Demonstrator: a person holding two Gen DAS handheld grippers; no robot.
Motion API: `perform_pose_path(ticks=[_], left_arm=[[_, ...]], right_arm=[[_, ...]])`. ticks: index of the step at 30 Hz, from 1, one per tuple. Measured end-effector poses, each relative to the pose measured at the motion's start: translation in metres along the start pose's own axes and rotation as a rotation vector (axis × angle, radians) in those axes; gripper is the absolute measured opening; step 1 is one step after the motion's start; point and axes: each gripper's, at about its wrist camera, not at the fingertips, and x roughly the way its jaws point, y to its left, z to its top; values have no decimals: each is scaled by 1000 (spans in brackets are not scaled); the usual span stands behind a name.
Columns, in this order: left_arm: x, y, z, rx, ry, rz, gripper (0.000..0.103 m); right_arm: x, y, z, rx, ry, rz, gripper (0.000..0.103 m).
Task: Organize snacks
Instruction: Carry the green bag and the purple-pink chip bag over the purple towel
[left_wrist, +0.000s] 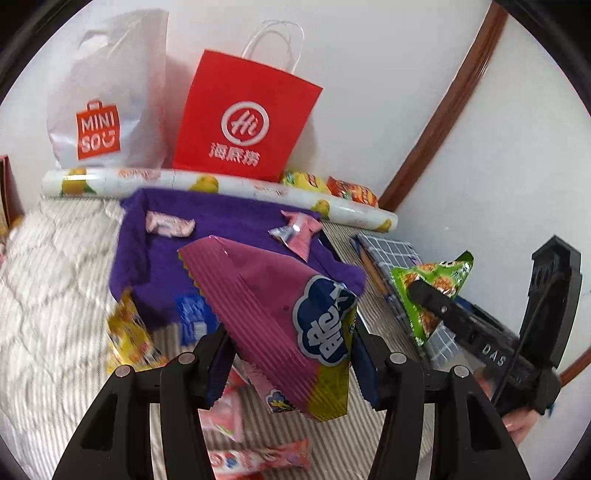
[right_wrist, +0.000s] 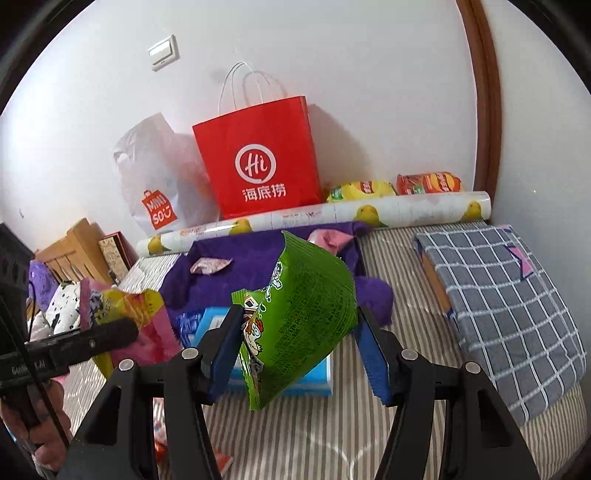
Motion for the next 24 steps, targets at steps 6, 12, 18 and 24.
perform_pose_path(ticks=[6,12,18,24], left_arm=[[7,6,20,25,-30,29,54],[24,14,43,25,-49,42,54],[52,27,62,23,-59,123,54],[86,56,71,-24,-33,153,54]], right_arm=[[22,3,25,10,-7,11,59],[42,10,47,-14,-20,19,59],[77,13,61,-39,-9,5,59],[124,4,67,-36,55,-21,59]])
